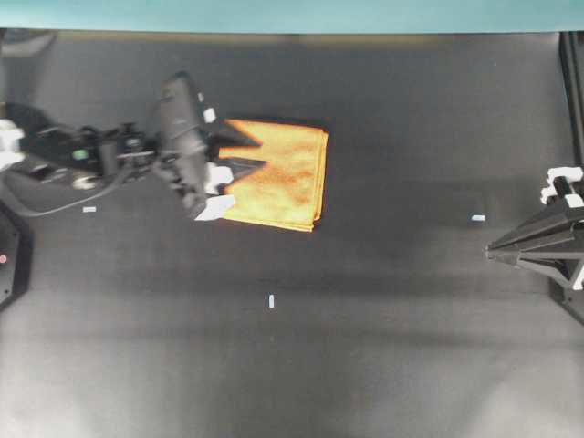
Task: Push an orange cloth with the left arm to wipe the desk.
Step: 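Move the left gripper over the orange cloth and lower it onto the cloth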
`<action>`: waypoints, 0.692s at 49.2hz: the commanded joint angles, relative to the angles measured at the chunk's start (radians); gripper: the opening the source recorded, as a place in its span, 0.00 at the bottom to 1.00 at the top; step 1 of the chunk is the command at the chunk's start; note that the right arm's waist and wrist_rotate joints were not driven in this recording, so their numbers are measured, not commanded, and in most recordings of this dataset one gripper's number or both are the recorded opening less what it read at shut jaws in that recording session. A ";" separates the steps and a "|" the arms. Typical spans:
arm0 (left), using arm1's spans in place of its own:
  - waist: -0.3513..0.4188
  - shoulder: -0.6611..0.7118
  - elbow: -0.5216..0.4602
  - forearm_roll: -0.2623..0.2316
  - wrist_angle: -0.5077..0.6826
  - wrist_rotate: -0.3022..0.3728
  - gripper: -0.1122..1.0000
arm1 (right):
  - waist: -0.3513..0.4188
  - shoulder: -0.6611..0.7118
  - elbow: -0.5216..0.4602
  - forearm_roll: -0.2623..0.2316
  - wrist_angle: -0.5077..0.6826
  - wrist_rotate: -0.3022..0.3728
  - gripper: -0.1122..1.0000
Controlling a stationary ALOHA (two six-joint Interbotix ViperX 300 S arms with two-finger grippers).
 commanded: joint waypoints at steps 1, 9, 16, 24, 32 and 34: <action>0.011 0.063 -0.054 0.003 -0.014 -0.006 0.70 | 0.000 0.002 -0.003 0.002 0.011 0.000 0.10; 0.032 0.143 -0.100 0.003 -0.012 -0.015 0.88 | 0.000 -0.011 -0.003 0.002 0.037 -0.002 0.10; 0.035 0.170 -0.107 0.003 -0.009 -0.015 0.86 | 0.000 -0.026 -0.003 0.000 0.046 0.000 0.10; 0.035 0.184 -0.094 0.003 -0.008 -0.028 0.85 | 0.002 -0.037 0.003 0.002 0.055 -0.002 0.10; 0.031 0.184 -0.075 0.003 -0.008 -0.077 0.85 | 0.000 -0.040 0.009 0.002 0.057 -0.002 0.10; 0.029 0.183 -0.067 0.003 -0.006 -0.097 0.85 | 0.002 -0.038 0.011 0.002 0.058 -0.002 0.10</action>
